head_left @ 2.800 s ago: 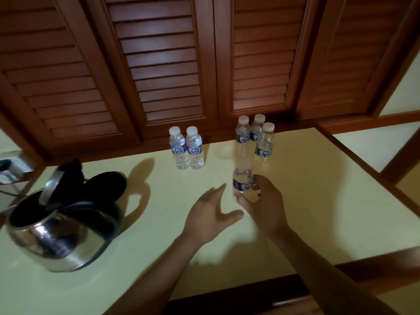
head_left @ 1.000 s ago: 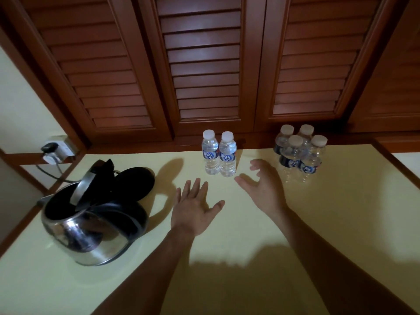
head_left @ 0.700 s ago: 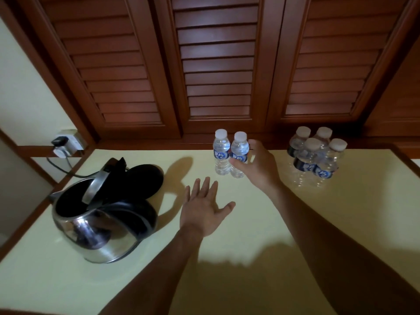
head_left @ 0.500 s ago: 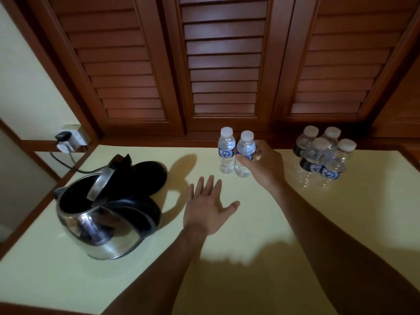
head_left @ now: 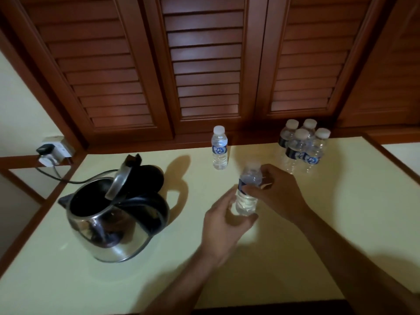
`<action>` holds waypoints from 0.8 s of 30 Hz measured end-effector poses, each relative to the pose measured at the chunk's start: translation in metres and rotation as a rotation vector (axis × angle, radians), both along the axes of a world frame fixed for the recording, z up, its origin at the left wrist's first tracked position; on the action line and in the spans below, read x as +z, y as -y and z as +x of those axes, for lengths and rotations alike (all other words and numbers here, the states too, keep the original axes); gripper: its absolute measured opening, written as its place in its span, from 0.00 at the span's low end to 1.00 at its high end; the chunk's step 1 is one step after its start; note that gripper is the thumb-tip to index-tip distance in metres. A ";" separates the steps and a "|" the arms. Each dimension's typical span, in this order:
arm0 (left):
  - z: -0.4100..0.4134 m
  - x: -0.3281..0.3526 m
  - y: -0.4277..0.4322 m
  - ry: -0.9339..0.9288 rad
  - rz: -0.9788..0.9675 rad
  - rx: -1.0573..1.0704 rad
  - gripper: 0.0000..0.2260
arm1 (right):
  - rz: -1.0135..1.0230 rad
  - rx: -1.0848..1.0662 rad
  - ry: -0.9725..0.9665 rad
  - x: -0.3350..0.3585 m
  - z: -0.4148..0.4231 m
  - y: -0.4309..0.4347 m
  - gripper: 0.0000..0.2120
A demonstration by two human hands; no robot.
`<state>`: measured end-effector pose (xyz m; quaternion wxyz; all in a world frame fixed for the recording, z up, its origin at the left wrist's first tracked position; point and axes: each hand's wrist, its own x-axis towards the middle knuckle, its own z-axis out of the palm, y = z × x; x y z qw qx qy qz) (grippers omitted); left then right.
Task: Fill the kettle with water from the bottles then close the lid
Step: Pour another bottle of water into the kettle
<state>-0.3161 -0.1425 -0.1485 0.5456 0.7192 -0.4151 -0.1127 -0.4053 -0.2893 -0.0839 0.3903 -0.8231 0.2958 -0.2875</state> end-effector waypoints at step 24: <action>0.106 0.084 -0.288 0.178 -0.012 0.019 0.17 | -0.632 0.083 -0.251 0.124 0.076 -0.299 0.31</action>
